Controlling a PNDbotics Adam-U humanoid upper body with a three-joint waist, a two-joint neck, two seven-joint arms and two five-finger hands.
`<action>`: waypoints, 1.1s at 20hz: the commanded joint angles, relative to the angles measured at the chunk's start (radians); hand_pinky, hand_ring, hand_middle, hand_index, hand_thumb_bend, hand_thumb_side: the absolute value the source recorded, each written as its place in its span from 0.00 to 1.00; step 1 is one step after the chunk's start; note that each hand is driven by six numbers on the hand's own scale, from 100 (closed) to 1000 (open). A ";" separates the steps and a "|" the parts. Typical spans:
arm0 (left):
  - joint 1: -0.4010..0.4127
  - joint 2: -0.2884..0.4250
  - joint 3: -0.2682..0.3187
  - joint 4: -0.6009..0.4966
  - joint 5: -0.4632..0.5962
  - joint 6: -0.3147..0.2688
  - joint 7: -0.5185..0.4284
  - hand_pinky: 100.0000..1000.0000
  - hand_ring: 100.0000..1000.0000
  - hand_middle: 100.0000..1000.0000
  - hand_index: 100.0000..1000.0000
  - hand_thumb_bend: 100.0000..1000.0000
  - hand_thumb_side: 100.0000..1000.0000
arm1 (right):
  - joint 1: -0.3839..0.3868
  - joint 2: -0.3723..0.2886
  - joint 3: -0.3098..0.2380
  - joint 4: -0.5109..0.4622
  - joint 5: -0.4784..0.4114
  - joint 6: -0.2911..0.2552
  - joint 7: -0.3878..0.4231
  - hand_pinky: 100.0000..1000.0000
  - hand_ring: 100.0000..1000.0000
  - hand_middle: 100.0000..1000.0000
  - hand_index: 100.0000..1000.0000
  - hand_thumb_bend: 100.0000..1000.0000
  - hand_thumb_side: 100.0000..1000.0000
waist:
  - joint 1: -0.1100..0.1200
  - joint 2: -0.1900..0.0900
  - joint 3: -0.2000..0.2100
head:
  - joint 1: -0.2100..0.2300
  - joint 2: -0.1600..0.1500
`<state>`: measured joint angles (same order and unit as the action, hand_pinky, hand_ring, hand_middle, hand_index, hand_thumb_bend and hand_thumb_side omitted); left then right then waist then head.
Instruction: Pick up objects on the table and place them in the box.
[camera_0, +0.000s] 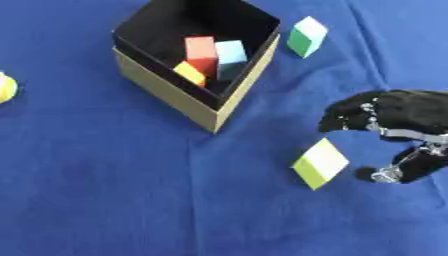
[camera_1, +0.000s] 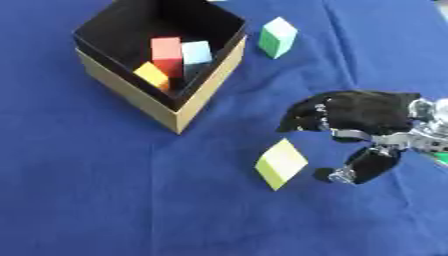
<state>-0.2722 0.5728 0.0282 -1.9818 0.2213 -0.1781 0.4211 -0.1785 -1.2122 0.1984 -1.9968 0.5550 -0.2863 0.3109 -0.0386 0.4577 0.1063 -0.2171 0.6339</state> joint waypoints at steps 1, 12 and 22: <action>-0.012 0.020 0.003 -0.018 0.005 -0.002 -0.004 0.78 0.85 0.80 0.88 0.19 0.70 | -0.015 -0.010 0.011 -0.003 0.030 0.019 -0.006 0.88 0.92 0.82 0.91 0.34 0.11 | 0.001 -0.016 0.005 | -0.010 -0.004; -0.025 0.011 0.001 -0.018 0.013 -0.005 -0.010 0.78 0.85 0.80 0.88 0.18 0.70 | -0.034 0.027 0.072 -0.003 0.029 0.056 0.032 0.85 0.86 0.67 0.80 0.31 0.08 | 0.003 -0.001 0.035 | -0.030 -0.010; -0.020 0.015 0.005 -0.018 0.011 -0.005 -0.010 0.78 0.85 0.80 0.88 0.18 0.70 | -0.079 0.017 0.004 -0.003 -0.057 0.072 -0.081 0.80 0.73 0.49 0.63 0.23 0.00 | 0.000 -0.016 0.029 | -0.024 -0.009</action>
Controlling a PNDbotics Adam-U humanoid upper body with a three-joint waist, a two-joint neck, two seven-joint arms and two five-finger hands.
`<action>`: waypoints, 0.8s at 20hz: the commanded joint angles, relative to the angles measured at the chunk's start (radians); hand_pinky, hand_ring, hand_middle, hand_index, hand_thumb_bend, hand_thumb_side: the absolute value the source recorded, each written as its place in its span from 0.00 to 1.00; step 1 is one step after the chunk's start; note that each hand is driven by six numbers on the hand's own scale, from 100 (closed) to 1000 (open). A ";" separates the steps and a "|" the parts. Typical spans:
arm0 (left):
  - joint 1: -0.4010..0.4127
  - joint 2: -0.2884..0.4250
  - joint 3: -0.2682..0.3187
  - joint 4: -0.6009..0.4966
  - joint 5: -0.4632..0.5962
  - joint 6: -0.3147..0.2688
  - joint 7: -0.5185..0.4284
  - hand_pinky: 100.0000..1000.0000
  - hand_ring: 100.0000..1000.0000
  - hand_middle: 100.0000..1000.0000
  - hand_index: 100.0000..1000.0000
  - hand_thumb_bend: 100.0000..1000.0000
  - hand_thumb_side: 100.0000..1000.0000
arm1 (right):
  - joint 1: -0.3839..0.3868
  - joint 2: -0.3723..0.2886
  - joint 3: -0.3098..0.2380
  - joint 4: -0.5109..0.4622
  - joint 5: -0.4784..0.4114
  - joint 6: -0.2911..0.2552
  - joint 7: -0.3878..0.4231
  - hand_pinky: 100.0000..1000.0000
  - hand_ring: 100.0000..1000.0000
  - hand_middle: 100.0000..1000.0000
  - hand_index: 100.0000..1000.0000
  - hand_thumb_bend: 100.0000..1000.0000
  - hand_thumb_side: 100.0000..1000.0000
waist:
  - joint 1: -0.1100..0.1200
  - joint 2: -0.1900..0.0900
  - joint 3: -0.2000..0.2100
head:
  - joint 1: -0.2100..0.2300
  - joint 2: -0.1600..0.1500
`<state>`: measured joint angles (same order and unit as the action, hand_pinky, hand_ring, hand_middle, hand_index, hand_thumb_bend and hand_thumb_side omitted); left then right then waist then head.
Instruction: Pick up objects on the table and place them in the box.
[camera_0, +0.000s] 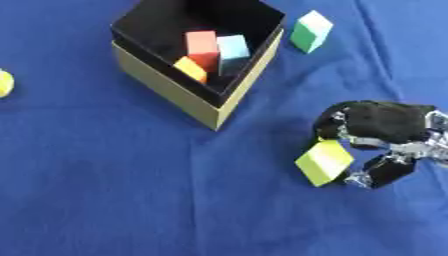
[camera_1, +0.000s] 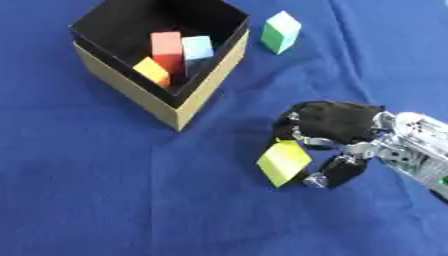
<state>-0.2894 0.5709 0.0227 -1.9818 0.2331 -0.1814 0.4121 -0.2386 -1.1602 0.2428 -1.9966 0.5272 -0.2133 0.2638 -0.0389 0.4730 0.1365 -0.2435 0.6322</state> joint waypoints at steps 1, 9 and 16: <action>-0.002 0.018 0.010 -0.018 -0.001 -0.002 -0.001 0.78 0.85 0.80 0.88 0.18 0.70 | -0.029 -0.042 -0.053 -0.003 -0.040 -0.002 -0.046 0.81 0.73 0.49 0.63 0.22 0.00 | -0.001 -0.034 -0.002 | 0.003 -0.007; -0.006 0.030 0.000 -0.018 0.001 0.002 -0.009 0.78 0.85 0.81 0.88 0.18 0.70 | -0.178 -0.101 -0.123 -0.003 -0.144 0.046 0.000 0.81 0.76 0.56 0.70 0.18 0.00 | -0.021 -0.060 0.019 | -0.016 -0.003; -0.015 0.041 -0.013 -0.018 0.007 0.005 -0.028 0.78 0.85 0.81 0.88 0.19 0.70 | -0.346 -0.055 -0.107 0.007 -0.215 0.149 0.101 0.82 0.78 0.61 0.74 0.13 0.02 | -0.032 -0.077 0.043 | -0.060 0.005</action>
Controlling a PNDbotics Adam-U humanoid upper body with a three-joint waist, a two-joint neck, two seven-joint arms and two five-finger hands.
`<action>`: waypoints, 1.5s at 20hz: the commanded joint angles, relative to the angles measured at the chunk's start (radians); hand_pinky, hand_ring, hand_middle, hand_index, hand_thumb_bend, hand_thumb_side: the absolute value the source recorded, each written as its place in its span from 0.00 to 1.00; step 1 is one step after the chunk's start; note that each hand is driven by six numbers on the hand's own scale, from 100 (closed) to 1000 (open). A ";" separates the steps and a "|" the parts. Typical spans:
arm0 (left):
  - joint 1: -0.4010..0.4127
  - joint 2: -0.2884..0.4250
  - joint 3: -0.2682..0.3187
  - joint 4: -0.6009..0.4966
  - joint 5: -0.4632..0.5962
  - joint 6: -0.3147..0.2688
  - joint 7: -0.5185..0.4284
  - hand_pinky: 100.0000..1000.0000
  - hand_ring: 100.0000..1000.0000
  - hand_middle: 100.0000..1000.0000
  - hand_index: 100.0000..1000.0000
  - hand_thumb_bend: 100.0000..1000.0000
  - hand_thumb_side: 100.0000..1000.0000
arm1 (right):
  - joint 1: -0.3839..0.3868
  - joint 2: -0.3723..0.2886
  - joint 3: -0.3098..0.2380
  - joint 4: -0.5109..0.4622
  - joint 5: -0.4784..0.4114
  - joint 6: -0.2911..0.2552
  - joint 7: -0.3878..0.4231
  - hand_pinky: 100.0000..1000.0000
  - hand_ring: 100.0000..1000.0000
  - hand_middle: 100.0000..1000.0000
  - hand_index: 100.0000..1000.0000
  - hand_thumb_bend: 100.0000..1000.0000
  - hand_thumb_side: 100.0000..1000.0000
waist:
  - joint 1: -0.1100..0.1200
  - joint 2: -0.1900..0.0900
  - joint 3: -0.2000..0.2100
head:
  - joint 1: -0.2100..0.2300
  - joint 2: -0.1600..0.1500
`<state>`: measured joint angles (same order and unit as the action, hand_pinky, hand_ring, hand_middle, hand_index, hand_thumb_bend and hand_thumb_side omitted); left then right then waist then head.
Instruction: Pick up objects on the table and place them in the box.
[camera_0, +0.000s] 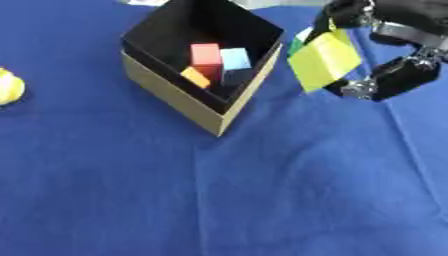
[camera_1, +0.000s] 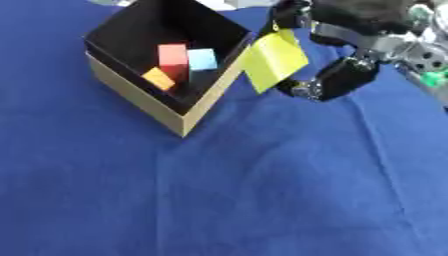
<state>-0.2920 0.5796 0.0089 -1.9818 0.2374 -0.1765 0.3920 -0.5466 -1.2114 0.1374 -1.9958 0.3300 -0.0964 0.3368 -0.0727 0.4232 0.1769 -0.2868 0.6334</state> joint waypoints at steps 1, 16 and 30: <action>-0.013 0.033 -0.002 -0.018 0.004 0.001 -0.010 0.78 0.85 0.81 0.88 0.19 0.70 | -0.062 0.014 0.010 0.019 -0.016 0.047 0.043 0.82 0.78 0.61 0.74 0.13 0.02 | 0.000 -0.028 0.007 | -0.024 0.005; -0.017 0.028 -0.007 -0.018 0.012 0.003 -0.020 0.77 0.85 0.80 0.88 0.19 0.70 | -0.413 0.320 0.165 0.296 0.126 0.140 0.255 0.82 0.80 0.65 0.80 0.10 0.06 | -0.006 -0.012 0.033 | -0.051 -0.023; -0.018 0.023 0.002 -0.018 0.006 -0.003 -0.007 0.77 0.85 0.80 0.88 0.19 0.70 | -0.687 0.511 0.222 0.623 0.294 0.092 0.375 0.91 0.97 0.83 0.94 0.34 0.03 | -0.007 0.019 0.029 | -0.039 -0.056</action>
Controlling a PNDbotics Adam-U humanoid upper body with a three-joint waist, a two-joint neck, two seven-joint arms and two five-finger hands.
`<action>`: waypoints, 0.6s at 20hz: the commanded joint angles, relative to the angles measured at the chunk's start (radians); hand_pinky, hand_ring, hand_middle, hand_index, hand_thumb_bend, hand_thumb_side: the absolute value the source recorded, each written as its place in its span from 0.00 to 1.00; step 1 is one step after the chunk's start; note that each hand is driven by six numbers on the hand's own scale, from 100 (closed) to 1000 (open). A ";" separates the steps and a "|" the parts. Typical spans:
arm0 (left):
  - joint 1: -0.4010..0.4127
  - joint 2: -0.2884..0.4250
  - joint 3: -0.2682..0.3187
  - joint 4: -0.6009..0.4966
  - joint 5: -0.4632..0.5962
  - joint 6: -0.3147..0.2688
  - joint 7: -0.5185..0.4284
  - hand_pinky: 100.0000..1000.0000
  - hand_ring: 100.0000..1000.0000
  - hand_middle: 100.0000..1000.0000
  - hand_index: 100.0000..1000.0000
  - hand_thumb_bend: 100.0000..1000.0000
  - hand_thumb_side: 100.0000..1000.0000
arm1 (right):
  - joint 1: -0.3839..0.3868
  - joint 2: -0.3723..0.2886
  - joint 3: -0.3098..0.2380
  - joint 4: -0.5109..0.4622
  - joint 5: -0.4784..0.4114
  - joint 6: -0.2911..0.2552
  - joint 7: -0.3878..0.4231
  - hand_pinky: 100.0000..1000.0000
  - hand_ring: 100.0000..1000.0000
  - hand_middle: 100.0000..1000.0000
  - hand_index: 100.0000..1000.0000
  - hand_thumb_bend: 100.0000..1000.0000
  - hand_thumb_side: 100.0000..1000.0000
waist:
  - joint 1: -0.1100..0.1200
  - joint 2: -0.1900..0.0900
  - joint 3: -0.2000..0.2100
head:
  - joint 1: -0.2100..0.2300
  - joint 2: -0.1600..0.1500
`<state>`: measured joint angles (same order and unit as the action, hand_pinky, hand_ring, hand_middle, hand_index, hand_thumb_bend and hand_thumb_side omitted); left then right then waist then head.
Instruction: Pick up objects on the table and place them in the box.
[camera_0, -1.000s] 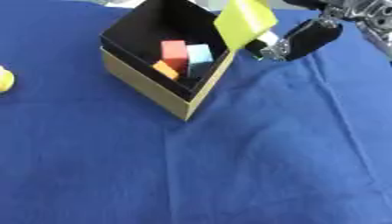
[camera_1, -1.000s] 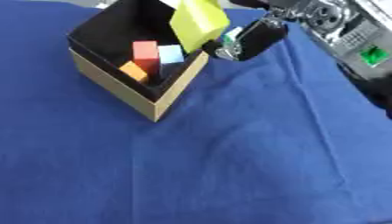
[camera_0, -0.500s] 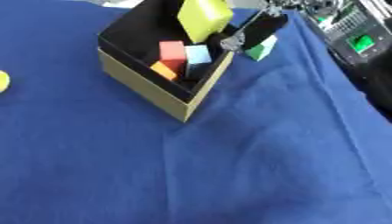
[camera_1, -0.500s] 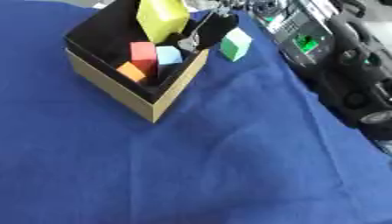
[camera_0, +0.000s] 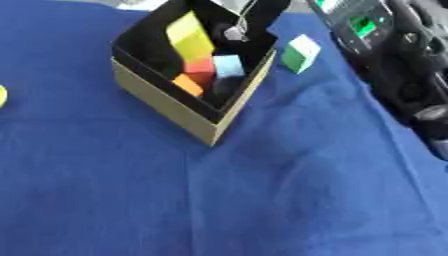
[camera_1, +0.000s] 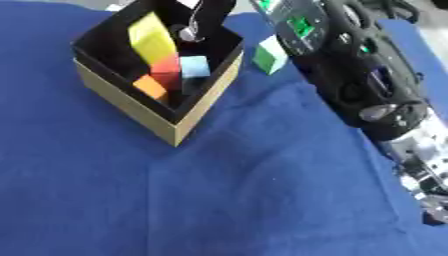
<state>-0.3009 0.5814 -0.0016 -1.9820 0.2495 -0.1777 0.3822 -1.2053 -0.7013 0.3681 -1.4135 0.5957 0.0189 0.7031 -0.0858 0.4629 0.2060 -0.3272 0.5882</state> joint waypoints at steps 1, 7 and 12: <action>-0.009 0.021 0.013 -0.018 -0.005 -0.002 0.004 0.77 0.85 0.80 0.88 0.19 0.70 | -0.031 0.007 -0.011 0.059 0.035 -0.035 0.006 0.91 0.97 0.83 0.94 0.34 0.02 | 0.006 -0.021 0.000 | 0.002 -0.010; -0.009 0.020 0.014 -0.018 -0.005 -0.001 0.005 0.77 0.85 0.80 0.88 0.19 0.70 | -0.029 0.016 -0.027 0.102 0.040 -0.061 -0.026 0.89 0.95 0.81 0.92 0.31 0.00 | 0.007 -0.027 -0.004 | 0.005 -0.007; -0.001 0.022 0.020 -0.018 -0.009 -0.001 0.010 0.77 0.85 0.79 0.88 0.19 0.70 | 0.014 -0.051 -0.063 0.077 0.004 -0.040 -0.070 0.87 0.92 0.77 0.90 0.23 0.02 | 0.007 -0.034 -0.013 | 0.013 -0.003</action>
<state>-0.2991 0.5812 0.0037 -1.9820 0.2469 -0.1775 0.3875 -1.1758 -0.7023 0.3295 -1.3167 0.6125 -0.0257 0.6472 -0.0857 0.4596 0.1939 -0.3172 0.5884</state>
